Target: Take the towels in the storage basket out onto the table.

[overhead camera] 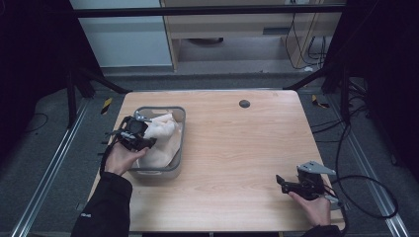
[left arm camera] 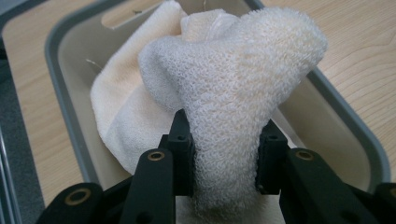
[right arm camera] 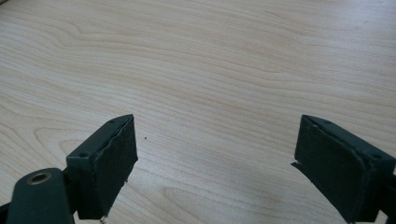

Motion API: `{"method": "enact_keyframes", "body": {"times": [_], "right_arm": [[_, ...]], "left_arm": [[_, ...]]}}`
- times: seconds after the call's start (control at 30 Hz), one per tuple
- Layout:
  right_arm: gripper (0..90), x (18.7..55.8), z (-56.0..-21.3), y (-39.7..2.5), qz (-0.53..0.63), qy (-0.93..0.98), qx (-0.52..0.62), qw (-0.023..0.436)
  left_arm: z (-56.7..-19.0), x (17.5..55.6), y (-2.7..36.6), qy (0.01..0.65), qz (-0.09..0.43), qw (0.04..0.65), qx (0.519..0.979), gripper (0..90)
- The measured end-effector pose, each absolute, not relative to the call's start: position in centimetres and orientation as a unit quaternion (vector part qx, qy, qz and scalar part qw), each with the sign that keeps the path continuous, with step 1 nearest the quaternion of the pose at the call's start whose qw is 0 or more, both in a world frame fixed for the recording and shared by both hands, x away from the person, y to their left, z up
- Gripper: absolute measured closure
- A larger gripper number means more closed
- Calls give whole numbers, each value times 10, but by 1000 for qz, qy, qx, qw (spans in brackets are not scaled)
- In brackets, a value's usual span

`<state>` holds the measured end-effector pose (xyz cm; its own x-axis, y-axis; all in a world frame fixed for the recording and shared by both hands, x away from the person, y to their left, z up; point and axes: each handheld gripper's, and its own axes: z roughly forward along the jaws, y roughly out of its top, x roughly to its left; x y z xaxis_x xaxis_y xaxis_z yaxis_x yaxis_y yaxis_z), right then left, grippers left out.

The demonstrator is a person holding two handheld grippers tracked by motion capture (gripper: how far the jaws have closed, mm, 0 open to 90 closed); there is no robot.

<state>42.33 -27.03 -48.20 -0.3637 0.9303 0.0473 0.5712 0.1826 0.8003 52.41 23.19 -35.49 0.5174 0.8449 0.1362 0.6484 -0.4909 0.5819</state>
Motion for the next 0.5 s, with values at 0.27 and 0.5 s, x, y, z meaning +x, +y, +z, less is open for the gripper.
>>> {"method": "enact_keyframes", "body": {"times": [0.27, 0.5], "right_arm": [[129, 423, -482, -270, 382, 733, 511, 236], [130, 423, -482, -270, 382, 733, 511, 236]], "left_arm": [[-334, 519, 233, 441, 219, 244, 836, 661], [-313, 515, 240, 440, 223, 255, 832, 666]]}}
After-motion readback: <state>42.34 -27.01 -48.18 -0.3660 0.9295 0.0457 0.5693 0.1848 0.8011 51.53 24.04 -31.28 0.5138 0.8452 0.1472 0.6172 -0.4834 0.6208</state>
